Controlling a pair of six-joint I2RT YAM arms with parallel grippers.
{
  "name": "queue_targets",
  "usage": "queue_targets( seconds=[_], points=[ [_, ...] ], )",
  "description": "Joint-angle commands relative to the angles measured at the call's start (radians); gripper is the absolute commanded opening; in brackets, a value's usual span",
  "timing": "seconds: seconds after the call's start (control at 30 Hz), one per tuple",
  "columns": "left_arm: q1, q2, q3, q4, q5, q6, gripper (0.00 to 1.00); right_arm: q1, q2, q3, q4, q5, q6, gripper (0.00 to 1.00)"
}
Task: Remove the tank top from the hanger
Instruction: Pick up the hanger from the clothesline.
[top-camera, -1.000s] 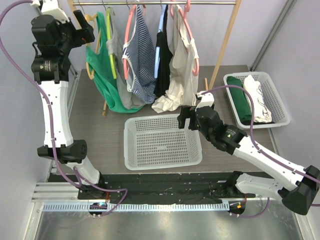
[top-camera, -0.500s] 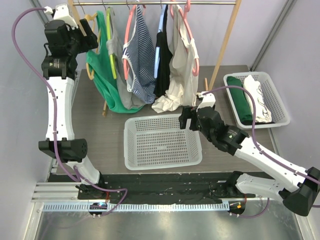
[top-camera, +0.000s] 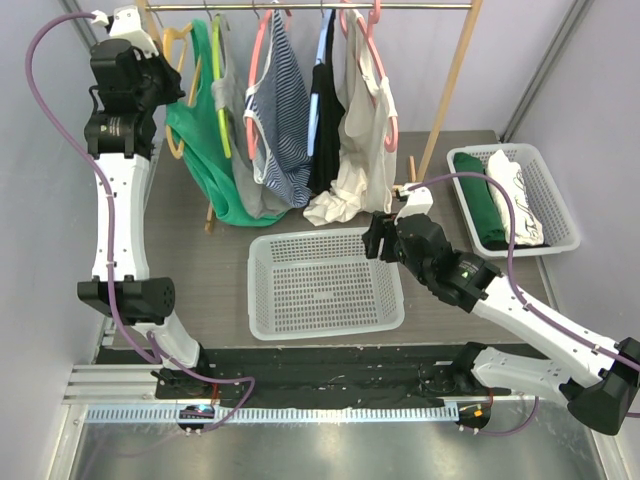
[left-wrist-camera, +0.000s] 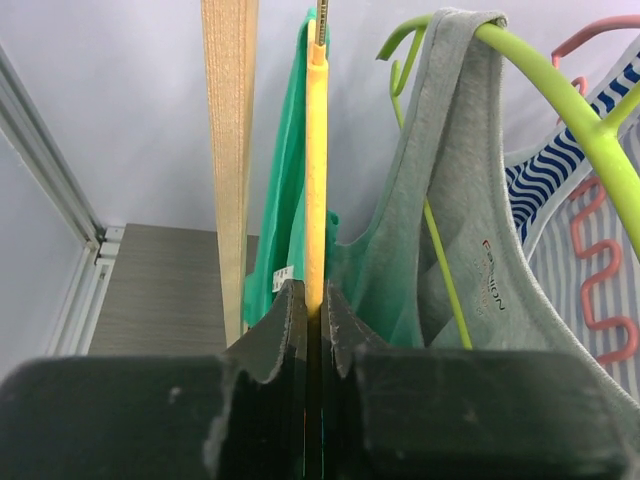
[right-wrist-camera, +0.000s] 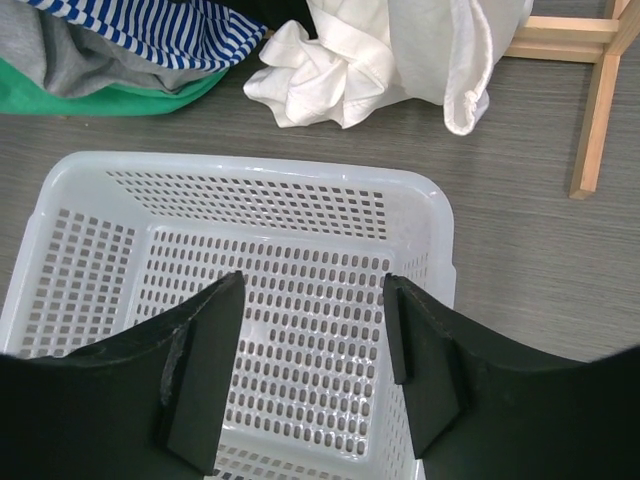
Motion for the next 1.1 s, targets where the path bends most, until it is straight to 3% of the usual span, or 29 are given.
queue_targets(
  seconds=[0.0,0.1,0.2,0.37,0.47,0.5,0.63,0.9,1.07],
  points=[
    [0.0,-0.021,0.051,0.082,0.005,0.017,0.01,0.001,-0.018,0.045,-0.001,-0.011,0.01,0.56],
    [0.0,-0.022,0.074,0.111,0.011,0.018,0.0,0.001,-0.015,0.046,-0.003,-0.02,0.008,0.36],
    [0.0,-0.019,0.117,0.137,0.024,0.02,0.0,0.001,-0.013,0.042,-0.003,-0.023,0.01,0.26],
    [0.0,-0.028,0.153,0.185,0.058,0.032,0.0,0.001,-0.01,0.032,-0.004,-0.028,0.019,0.23],
    [-0.047,-0.044,0.146,0.188,0.066,0.07,0.0,0.001,-0.012,0.028,-0.001,-0.026,0.019,0.38],
    [-0.05,-0.06,0.138,0.189,0.069,0.086,0.0,0.003,-0.013,0.029,-0.003,-0.028,0.021,0.56],
    [-0.064,-0.137,0.051,0.189,0.072,0.142,0.0,0.001,-0.03,0.034,-0.006,-0.013,0.015,0.86],
    [-0.075,-0.349,-0.067,0.148,0.08,0.326,0.0,0.001,-0.046,0.072,-0.01,0.018,-0.03,0.9],
    [-0.075,-0.496,-0.06,0.143,0.074,0.385,0.0,0.001,-0.046,0.066,0.003,0.011,-0.035,0.9]
  ],
)
